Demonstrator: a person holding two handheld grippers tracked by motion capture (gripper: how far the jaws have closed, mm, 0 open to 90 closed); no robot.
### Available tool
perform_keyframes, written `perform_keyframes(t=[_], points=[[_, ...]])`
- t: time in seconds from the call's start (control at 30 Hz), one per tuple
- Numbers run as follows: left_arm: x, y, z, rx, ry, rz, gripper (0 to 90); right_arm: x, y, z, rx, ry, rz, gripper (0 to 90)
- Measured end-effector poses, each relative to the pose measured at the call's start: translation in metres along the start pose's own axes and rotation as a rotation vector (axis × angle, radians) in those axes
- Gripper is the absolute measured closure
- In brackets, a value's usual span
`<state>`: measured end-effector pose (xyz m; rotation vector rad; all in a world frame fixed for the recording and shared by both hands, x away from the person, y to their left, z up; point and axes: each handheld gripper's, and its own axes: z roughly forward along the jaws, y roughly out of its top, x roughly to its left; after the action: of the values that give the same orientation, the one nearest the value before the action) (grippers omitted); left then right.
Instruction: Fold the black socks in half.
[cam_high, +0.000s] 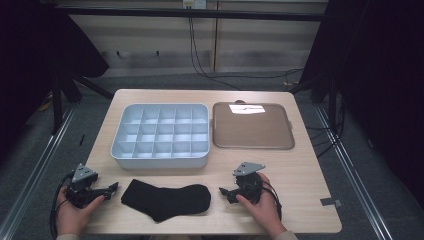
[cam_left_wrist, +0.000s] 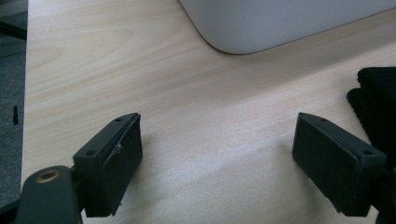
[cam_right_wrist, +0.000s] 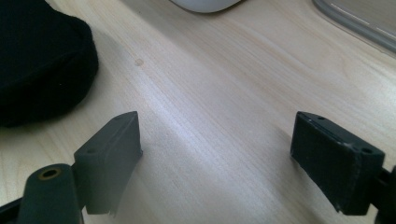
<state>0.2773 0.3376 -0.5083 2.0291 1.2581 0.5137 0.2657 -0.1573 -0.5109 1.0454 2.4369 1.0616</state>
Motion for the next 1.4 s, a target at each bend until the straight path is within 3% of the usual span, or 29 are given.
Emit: perform_keyframes(t=[0.73,0.97,1.07,1.33,1.4], points=[[0.0,0.0,0.0,0.0,0.004,-0.004,15.9,0.0,0.0,0.0,0.002,0.0,0.003,15.7],[-0.002,0.008,-0.003,0.079,0.026,-0.011,19.7,0.001,-0.001,-0.001,0.002,-0.002,0.008,16.2],[-0.003,0.011,-0.005,0.105,0.017,-0.026,21.9,0.001,-0.001,-0.001,-0.001,-0.005,0.003,16.6],[-0.011,0.023,-0.018,0.118,-0.016,-0.036,23.1,0.002,-0.002,-0.004,-0.001,0.002,0.007,17.8],[-0.014,0.024,-0.02,0.12,-0.039,-0.05,23.5,0.003,-0.002,-0.004,-0.005,-0.004,-0.017,18.0]])
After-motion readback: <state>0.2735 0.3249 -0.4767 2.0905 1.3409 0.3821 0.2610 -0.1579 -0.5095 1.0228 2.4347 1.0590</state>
